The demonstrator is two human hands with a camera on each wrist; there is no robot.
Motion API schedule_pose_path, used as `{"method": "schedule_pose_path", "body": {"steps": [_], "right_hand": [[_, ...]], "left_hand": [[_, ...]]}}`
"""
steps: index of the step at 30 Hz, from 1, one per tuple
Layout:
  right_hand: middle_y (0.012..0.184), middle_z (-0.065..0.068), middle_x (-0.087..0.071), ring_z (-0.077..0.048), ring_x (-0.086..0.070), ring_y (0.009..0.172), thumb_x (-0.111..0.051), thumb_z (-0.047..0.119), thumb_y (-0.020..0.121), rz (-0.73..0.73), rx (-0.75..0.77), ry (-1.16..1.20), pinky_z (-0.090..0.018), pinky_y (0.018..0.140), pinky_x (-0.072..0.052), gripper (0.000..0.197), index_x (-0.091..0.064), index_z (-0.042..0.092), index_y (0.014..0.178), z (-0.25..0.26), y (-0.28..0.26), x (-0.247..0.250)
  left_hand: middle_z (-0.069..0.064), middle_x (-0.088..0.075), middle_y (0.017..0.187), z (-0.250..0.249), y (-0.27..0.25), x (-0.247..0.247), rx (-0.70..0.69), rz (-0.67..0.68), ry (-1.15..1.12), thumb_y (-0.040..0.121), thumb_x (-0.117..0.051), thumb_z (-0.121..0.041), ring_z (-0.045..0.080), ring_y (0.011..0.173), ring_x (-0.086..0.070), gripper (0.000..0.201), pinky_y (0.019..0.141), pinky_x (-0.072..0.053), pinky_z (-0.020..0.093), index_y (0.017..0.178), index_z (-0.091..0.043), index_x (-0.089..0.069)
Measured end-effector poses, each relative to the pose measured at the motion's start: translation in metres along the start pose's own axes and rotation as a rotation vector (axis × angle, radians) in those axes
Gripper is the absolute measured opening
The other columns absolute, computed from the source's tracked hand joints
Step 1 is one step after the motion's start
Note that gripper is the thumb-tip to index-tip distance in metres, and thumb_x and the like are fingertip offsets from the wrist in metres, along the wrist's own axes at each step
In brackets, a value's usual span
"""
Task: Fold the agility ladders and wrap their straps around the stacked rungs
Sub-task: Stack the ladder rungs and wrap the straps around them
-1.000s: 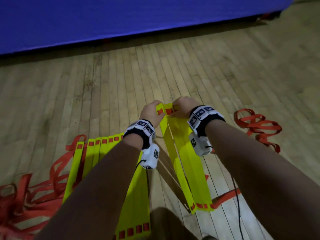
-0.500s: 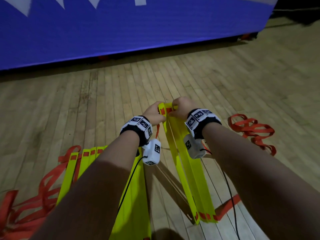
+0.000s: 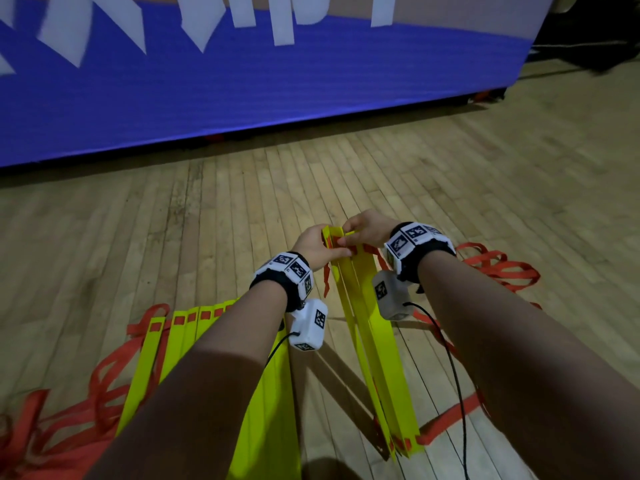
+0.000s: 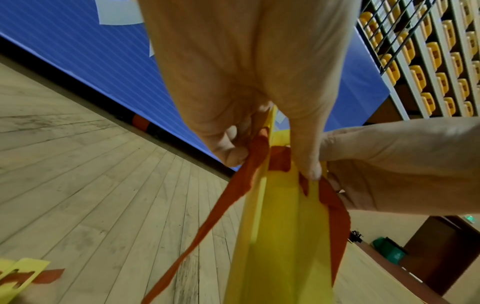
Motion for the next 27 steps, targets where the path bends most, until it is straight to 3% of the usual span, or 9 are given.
{"method": "schedule_pose_path", "body": {"steps": [2,8,10,12,14,17,22,24,27], "right_hand": [[0.094,-0.005,-0.065,-0.021,-0.062,0.090,-0.068,0.030,0.086,0.009,0.002,0.045,-0.038,0.089,-0.053,0.011,-0.064,0.021,0.089,0.003,-0.008,-0.002],[0.106,-0.002,-0.058,-0.019,-0.056,0.101,-0.068,0.026,0.086,0.048,-0.017,-0.094,-0.036,0.094,-0.049,0.036,-0.061,0.014,0.119,0.015,-0.040,-0.002],[0.093,-0.007,-0.056,-0.020,-0.054,0.085,-0.066,0.023,0.087,0.059,-0.049,-0.255,-0.033,0.074,-0.049,0.029,-0.060,0.005,0.110,0.020,-0.053,-0.005],[0.076,-0.010,-0.050,-0.019,-0.046,0.065,-0.060,0.019,0.091,0.024,-0.062,-0.362,-0.026,0.052,-0.035,0.028,-0.059,-0.005,0.104,0.022,-0.066,-0.008],[0.079,-0.015,-0.058,-0.024,-0.053,0.070,-0.058,0.014,0.092,-0.016,-0.048,-0.342,-0.023,0.050,-0.032,0.024,-0.062,-0.008,0.099,0.023,-0.074,-0.009],[0.086,-0.017,-0.067,-0.023,-0.057,0.076,-0.059,0.015,0.091,-0.125,-0.008,-0.351,-0.025,0.054,-0.038,0.023,-0.057,0.007,0.069,0.025,-0.078,-0.006],[0.062,0.002,-0.044,-0.016,-0.045,0.065,-0.065,0.022,0.088,-0.235,0.026,-0.254,-0.020,0.049,-0.028,0.037,-0.044,0.020,0.058,0.027,-0.069,0.008],[0.061,0.003,-0.041,-0.014,-0.042,0.061,-0.065,0.025,0.088,-0.291,0.014,-0.239,-0.021,0.049,-0.027,0.040,-0.041,0.022,0.057,0.029,-0.065,0.012],[0.061,0.002,-0.041,-0.019,-0.046,0.069,-0.062,0.027,0.090,-0.327,-0.055,-0.232,-0.022,0.047,-0.027,0.040,-0.040,0.019,0.059,0.033,-0.061,0.012]], "left_hand": [[0.015,-0.068,0.094,-0.001,-0.008,0.000,-0.010,-0.019,-0.004,0.076,-0.078,-0.015,0.030,0.092,-0.065,0.033,0.084,-0.053,0.043,0.103,-0.004,-0.063],[-0.001,-0.054,0.072,-0.016,-0.036,0.004,-0.041,0.012,0.070,0.082,-0.071,-0.010,0.015,0.069,-0.054,0.022,0.060,-0.041,0.023,0.076,-0.017,-0.050],[0.002,-0.055,0.075,-0.019,-0.047,0.007,-0.029,0.018,0.069,0.086,-0.065,-0.004,0.021,0.076,-0.054,0.026,0.063,-0.040,0.026,0.073,-0.018,-0.047],[0.006,-0.056,0.081,-0.022,-0.055,0.010,-0.029,0.027,0.046,0.088,-0.058,0.003,0.022,0.082,-0.053,0.022,0.065,-0.040,0.027,0.079,-0.015,-0.049],[0.011,-0.055,0.091,-0.025,-0.060,0.012,-0.023,0.023,0.029,0.090,-0.053,0.004,0.023,0.086,-0.052,0.016,0.070,-0.041,0.031,0.094,-0.011,-0.049],[0.011,-0.055,0.097,-0.027,-0.066,0.012,0.003,0.024,-0.018,0.094,-0.051,0.001,0.024,0.083,-0.054,0.027,0.072,-0.049,0.043,0.109,-0.019,-0.042],[0.010,-0.057,0.120,-0.030,-0.062,0.021,0.020,0.007,-0.049,0.094,-0.055,-0.007,0.028,0.098,-0.060,0.059,0.076,-0.053,0.035,0.147,-0.019,-0.030],[0.013,-0.061,0.120,-0.032,-0.056,0.026,0.000,-0.013,-0.067,0.092,-0.060,-0.009,0.031,0.105,-0.061,0.052,0.085,-0.054,0.042,0.140,-0.016,-0.039],[0.014,-0.063,0.108,-0.039,-0.054,0.030,-0.032,-0.072,-0.069,0.090,-0.063,-0.010,0.032,0.098,-0.064,0.025,0.079,-0.057,0.045,0.111,-0.013,-0.051]]}}
Point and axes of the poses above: each hand's wrist, its own y-axis towards the middle knuckle, its own x-axis out of the back of the hand, z = x × y, the point moved 2 cm from there along y, towards the middle knuckle
